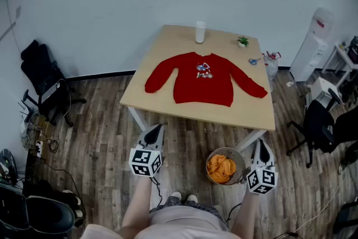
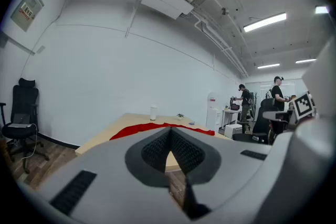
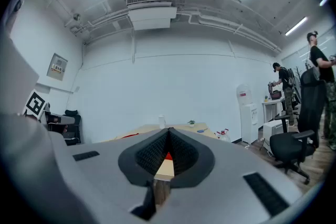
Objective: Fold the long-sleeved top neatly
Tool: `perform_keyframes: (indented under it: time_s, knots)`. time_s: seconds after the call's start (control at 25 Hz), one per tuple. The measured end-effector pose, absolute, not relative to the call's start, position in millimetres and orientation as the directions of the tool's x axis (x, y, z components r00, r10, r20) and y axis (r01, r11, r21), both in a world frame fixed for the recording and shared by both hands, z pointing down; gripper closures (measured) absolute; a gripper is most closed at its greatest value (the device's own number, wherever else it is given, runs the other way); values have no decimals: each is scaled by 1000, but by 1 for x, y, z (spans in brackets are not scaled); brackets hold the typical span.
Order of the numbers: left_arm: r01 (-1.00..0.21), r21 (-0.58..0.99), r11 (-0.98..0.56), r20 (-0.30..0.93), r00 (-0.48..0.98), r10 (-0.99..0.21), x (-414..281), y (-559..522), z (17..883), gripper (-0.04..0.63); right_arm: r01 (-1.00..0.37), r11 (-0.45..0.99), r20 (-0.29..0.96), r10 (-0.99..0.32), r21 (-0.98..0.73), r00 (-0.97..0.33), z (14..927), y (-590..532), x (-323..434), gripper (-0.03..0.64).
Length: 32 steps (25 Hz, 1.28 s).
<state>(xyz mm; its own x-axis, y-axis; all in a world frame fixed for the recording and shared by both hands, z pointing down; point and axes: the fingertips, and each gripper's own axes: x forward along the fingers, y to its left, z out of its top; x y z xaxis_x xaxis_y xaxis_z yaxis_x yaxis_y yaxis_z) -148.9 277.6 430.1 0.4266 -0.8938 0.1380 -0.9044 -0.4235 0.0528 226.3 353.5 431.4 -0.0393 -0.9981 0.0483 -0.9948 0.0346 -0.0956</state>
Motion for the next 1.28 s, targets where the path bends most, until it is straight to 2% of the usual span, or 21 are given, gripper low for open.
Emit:
perform_keyframes:
  time_s: [1.28]
  knots:
    - [-897, 89, -433, 121, 441, -889, -150, 291, 437, 592, -987, 110, 32, -993, -117, -114, 431, 367, 203, 609]
